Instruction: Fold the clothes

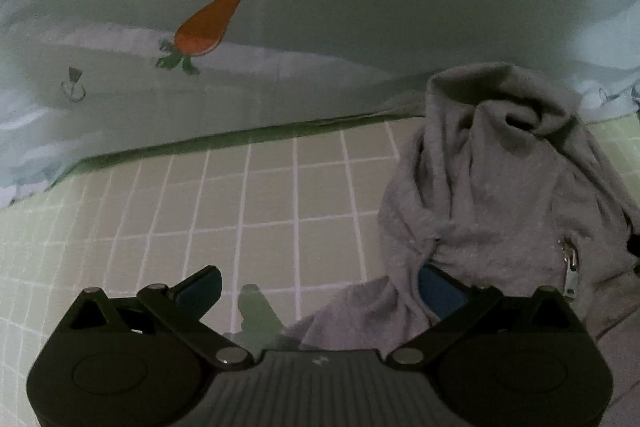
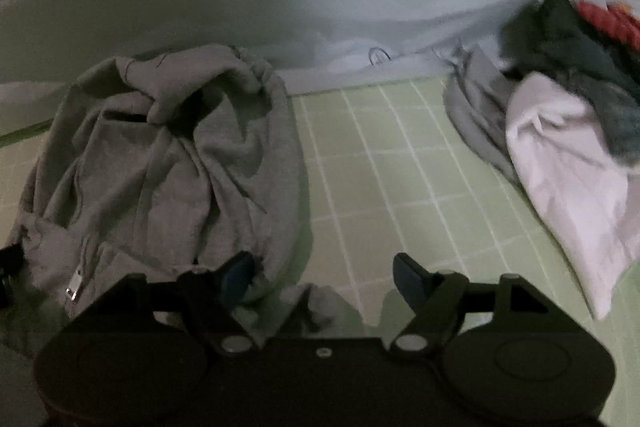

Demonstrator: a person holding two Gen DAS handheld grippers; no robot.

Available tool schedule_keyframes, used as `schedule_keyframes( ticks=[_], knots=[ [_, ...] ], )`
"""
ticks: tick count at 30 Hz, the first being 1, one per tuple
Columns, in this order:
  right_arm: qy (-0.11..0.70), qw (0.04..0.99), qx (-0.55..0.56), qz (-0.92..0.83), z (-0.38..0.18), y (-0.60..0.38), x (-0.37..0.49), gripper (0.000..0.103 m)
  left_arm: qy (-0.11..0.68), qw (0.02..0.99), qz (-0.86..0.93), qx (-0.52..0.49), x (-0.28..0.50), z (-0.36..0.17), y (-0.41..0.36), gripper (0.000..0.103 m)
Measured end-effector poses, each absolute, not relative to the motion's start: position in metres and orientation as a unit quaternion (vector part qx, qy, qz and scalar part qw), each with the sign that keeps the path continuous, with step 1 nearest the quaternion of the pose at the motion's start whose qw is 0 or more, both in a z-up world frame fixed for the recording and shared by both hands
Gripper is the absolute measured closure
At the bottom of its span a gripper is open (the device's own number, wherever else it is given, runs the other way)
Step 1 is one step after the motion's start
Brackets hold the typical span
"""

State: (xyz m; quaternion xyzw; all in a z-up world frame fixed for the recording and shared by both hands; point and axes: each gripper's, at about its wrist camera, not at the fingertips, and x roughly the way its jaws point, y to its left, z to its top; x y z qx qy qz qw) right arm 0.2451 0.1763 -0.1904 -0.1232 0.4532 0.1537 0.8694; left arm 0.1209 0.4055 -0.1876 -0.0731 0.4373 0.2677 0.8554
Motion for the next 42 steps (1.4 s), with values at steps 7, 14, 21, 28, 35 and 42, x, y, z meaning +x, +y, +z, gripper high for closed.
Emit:
schedule_keyframes(
  ticks=[7,14,21,28,35,42],
  knots=[
    [0.418,0.891,-0.07,0.163,-0.179,0.179,0.27,0.016,0.391,0.878,0.259,-0.098,0.132,-0.166,0.42,0.0],
    [0.433,0.881,-0.065,0.177,-0.196,0.194,0.306,0.015,0.39,0.875,0.271,-0.095,0.161,-0.173,0.438,0.0],
    [0.422,0.886,-0.081,0.172,-0.207,0.202,0.32,0.009,0.425,0.877,0.223,-0.035,0.198,-0.194,0.438,0.0],
    [0.394,0.895,-0.172,0.121,-0.199,0.192,0.312,0.027,0.422,0.862,0.261,0.102,0.193,-0.198,0.411,0.0],
    [0.359,0.903,-0.213,0.099,-0.19,0.167,0.293,0.027,0.391,0.845,0.344,0.121,0.173,-0.18,0.4,0.0],
    [0.271,0.938,-0.194,0.098,-0.154,0.148,0.265,0.026,0.319,0.873,0.363,0.064,0.139,-0.136,0.387,0.0]
  ],
)
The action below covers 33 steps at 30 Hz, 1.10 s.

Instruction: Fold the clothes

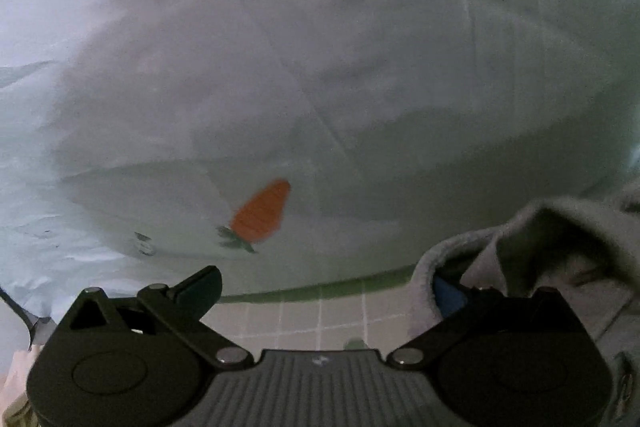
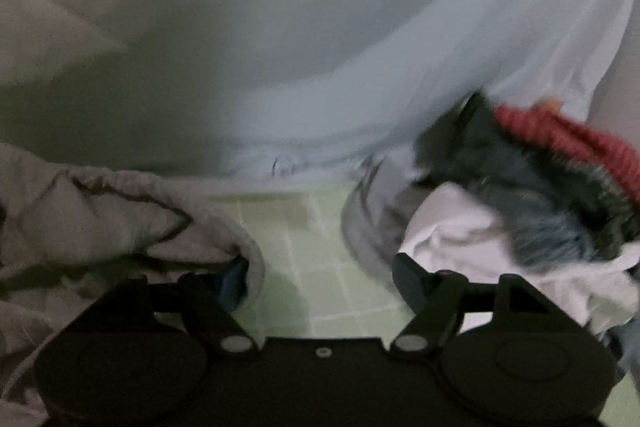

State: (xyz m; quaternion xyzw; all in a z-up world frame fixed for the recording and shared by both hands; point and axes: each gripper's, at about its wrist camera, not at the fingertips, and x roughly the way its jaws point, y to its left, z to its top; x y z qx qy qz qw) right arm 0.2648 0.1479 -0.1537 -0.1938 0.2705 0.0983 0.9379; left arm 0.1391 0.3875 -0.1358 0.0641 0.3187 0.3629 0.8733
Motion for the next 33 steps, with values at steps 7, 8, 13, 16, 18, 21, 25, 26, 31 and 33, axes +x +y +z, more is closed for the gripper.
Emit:
schedule_keyframes(
  ticks=[7,8,13,16,18,21,25,26,31,33],
  knots=[
    [0.223,0.952,-0.184,0.098,-0.119,0.129,0.239,0.018,0.278,0.881,0.383,-0.022,0.101,-0.105,0.383,0.0],
    [0.221,0.954,-0.179,0.1,-0.115,0.125,0.236,0.016,0.275,0.881,0.383,-0.031,0.094,-0.1,0.382,0.0],
    [0.209,0.958,-0.162,0.108,-0.099,0.109,0.213,0.013,0.259,0.884,0.383,-0.068,0.059,-0.075,0.375,0.0],
    [0.204,0.961,-0.147,0.112,-0.092,0.099,0.2,0.013,0.247,0.886,0.383,-0.086,0.041,-0.065,0.368,0.0],
    [0.198,0.963,-0.142,0.116,-0.087,0.094,0.19,0.013,0.241,0.886,0.384,-0.095,0.038,-0.065,0.369,0.0],
    [0.189,0.965,-0.137,0.124,-0.081,0.085,0.175,0.013,0.232,0.885,0.39,-0.104,0.021,-0.059,0.36,0.0],
    [0.177,0.966,-0.137,0.131,-0.078,0.075,0.155,0.013,0.217,0.887,0.395,-0.102,-0.005,-0.056,0.346,0.0],
    [0.175,0.966,-0.137,0.132,-0.078,0.072,0.151,0.013,0.216,0.887,0.395,-0.103,-0.012,-0.057,0.343,0.0],
    [0.172,0.963,-0.149,0.142,-0.088,0.061,0.126,0.012,0.233,0.885,0.389,-0.11,-0.049,-0.071,0.331,0.0],
    [0.177,0.961,-0.158,0.145,-0.096,0.058,0.116,0.012,0.25,0.882,0.386,-0.102,-0.06,-0.081,0.325,0.0]
  ],
)
